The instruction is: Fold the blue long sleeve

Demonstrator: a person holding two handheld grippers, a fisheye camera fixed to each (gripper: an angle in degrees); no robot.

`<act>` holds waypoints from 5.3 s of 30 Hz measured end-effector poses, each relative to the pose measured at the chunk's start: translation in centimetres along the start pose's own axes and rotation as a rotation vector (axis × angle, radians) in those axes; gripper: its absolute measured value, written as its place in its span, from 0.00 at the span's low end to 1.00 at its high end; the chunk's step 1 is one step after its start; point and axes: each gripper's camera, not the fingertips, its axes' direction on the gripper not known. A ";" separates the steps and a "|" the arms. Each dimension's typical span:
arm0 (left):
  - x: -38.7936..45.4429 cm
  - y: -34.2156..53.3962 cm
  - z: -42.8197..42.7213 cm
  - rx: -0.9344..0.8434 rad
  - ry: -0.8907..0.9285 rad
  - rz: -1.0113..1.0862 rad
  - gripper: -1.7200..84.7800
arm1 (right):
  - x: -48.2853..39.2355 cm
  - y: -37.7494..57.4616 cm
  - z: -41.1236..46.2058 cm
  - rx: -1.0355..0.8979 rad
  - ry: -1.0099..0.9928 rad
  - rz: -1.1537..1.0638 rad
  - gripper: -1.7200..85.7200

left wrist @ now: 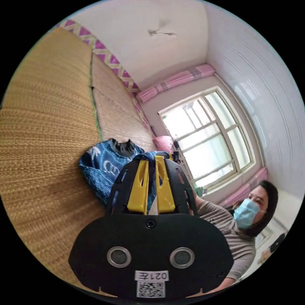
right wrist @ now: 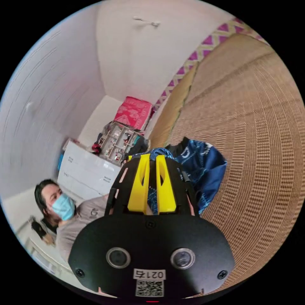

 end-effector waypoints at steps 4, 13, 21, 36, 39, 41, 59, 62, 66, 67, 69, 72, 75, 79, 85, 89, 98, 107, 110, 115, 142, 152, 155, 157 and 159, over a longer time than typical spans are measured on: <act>-13.0 -1.0 0.2 0.098 -0.006 -0.360 0.15 | 10.7 -3.9 2.5 0.034 0.168 0.292 0.11; -3.8 2.3 1.1 -0.047 -0.202 -0.052 0.16 | 4.8 -2.1 1.6 0.039 0.223 0.067 0.07; 2.3 -1.0 19.2 -0.560 -0.539 0.269 0.01 | -0.6 -4.0 20.7 -0.612 0.908 -0.288 0.01; -7.4 -1.5 13.4 -0.050 -0.066 -0.084 0.01 | 0.2 -5.1 14.0 -0.196 0.574 -0.126 0.01; -4.3 0.4 18.3 -0.292 -0.110 0.029 0.01 | -0.2 -2.4 17.9 -0.355 0.559 -0.186 0.01; -2.5 2.2 20.0 -0.410 -0.247 0.075 0.01 | -1.2 -0.2 18.8 -0.388 0.709 -0.213 0.02; 8.9 19.5 14.6 -0.261 -0.585 0.070 0.19 | -3.2 20.0 6.4 -0.195 0.464 -0.047 0.08; 9.0 20.7 15.4 -0.282 -0.590 0.088 0.12 | -3.5 21.4 6.3 -0.161 0.404 -0.070 0.04; 9.6 21.2 14.8 -0.254 -0.547 0.091 0.02 | -3.7 22.5 6.3 -0.162 0.420 -0.071 0.03; 10.4 21.5 14.0 -0.219 -0.532 0.110 0.02 | -4.1 23.0 5.6 -0.142 0.419 -0.074 0.02; 12.1 22.2 12.5 -0.157 -0.497 0.171 0.01 | -4.9 24.0 3.8 -0.101 0.393 -0.086 0.02; 14.6 24.5 10.7 -0.082 -0.448 0.369 0.01 | -5.6 26.3 1.9 -0.090 0.300 -0.140 0.01; 12.7 27.2 9.8 -0.092 -0.409 0.426 0.01 | -4.5 30.0 1.7 -0.129 0.205 -0.227 0.01; 8.7 27.1 7.6 -0.107 -0.221 0.187 0.01 | 0.0 33.6 -1.0 -0.011 0.030 -0.110 0.01; 2.6 27.4 8.1 -0.234 -0.184 -0.140 0.01 | 1.1 32.4 3.2 -0.192 0.240 0.103 0.05; 1.7 27.7 6.2 -0.177 -0.160 -0.180 0.01 | 0.0 32.4 3.1 -0.156 0.267 0.150 0.06; 3.2 22.0 3.1 -0.281 -0.451 -0.130 0.01 | -6.5 35.0 12.6 -0.151 0.336 0.156 0.02; 12.8 20.4 1.9 -0.251 -0.472 0.108 0.01 | -14.7 40.4 7.9 -0.065 0.520 0.117 0.01; 13.5 22.2 5.7 -0.306 -0.412 0.125 0.01 | -15.0 39.9 7.4 -0.141 0.487 0.105 0.01; 16.1 24.5 10.2 -0.258 -0.544 0.220 0.01 | -17.4 38.0 2.8 -0.005 0.542 0.090 0.01; 3.9 17.2 13.4 -0.274 -0.266 0.082 0.01 | -8.3 1.3 25.7 -0.353 0.666 -0.195 0.01; -2.9 3.0 20.0 -0.121 -0.527 -0.118 0.01 | -3.7 2.8 15.5 -0.286 0.787 -0.177 0.01; -8.5 3.1 17.0 -0.067 -0.340 -0.291 0.01 | 1.7 4.0 8.1 -0.297 0.914 -0.077 0.01; -8.3 2.8 16.0 -0.081 -0.357 -0.261 0.01 | 3.8 5.0 3.4 -0.249 0.859 -0.074 0.02; -7.8 3.0 14.7 -0.075 -0.382 -0.225 0.01 | 4.8 5.6 -1.2 -0.188 0.860 -0.050 0.02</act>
